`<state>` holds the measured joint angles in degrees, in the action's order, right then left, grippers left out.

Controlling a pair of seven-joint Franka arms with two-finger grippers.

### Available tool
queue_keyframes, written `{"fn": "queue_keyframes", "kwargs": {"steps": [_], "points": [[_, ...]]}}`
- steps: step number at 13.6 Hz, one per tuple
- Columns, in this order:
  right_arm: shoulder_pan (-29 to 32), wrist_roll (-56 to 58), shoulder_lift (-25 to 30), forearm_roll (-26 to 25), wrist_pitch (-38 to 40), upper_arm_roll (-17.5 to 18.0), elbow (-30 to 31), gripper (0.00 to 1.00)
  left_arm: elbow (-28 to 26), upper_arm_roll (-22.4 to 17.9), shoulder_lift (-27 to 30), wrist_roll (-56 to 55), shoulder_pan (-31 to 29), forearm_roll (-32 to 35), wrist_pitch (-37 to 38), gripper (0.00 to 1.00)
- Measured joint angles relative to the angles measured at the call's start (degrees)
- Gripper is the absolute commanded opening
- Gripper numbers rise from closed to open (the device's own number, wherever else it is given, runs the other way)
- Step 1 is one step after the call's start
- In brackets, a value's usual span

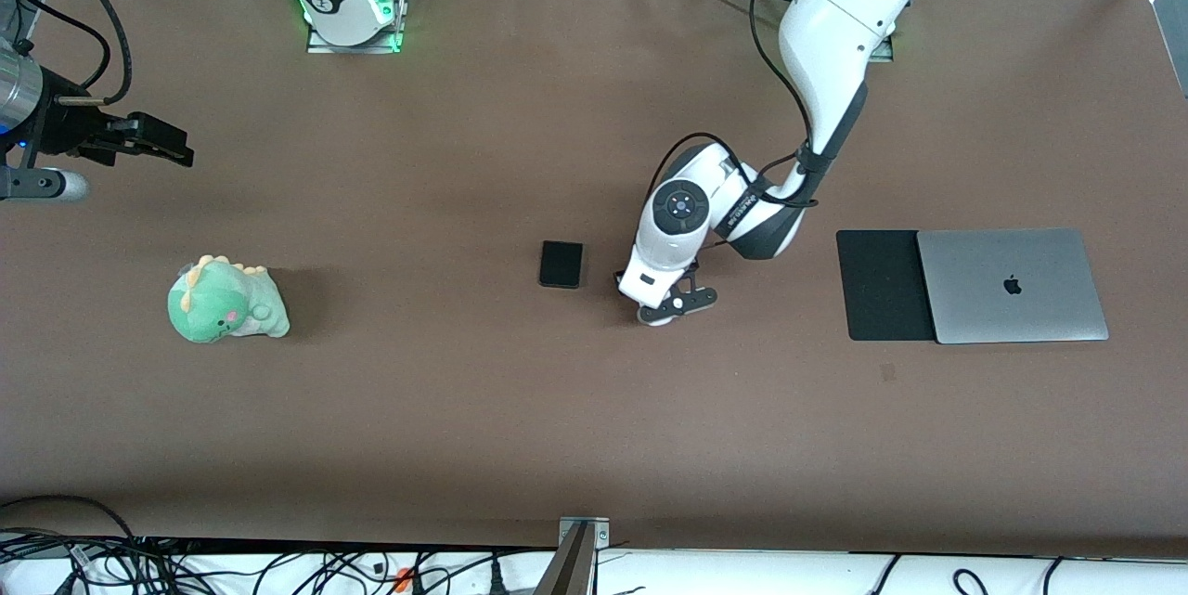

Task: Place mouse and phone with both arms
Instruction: 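Close the left gripper on the white mouse and lift it, then carry the mouse with the left gripper onto the black mouse pad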

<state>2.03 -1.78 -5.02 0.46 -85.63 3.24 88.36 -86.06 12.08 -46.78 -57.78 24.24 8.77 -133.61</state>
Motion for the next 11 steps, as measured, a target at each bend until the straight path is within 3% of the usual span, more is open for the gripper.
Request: {"fn": "queue_keyframes", "kwargs": {"steps": [5, 11], "points": [[-0.04, 0.17, -0.32, 0.02, 0.00, 0.05, 0.01, 1.00, 0.00, -0.28, 6.24, 8.15, -10.94, 0.16, 7.39, 0.53], [-0.88, 0.34, -1.50, 0.04, 0.14, 0.55, 0.04, 1.00, -11.26, -0.18, 15.41, 30.92, -27.38, 0.21, 8.56, 0.56]]}}
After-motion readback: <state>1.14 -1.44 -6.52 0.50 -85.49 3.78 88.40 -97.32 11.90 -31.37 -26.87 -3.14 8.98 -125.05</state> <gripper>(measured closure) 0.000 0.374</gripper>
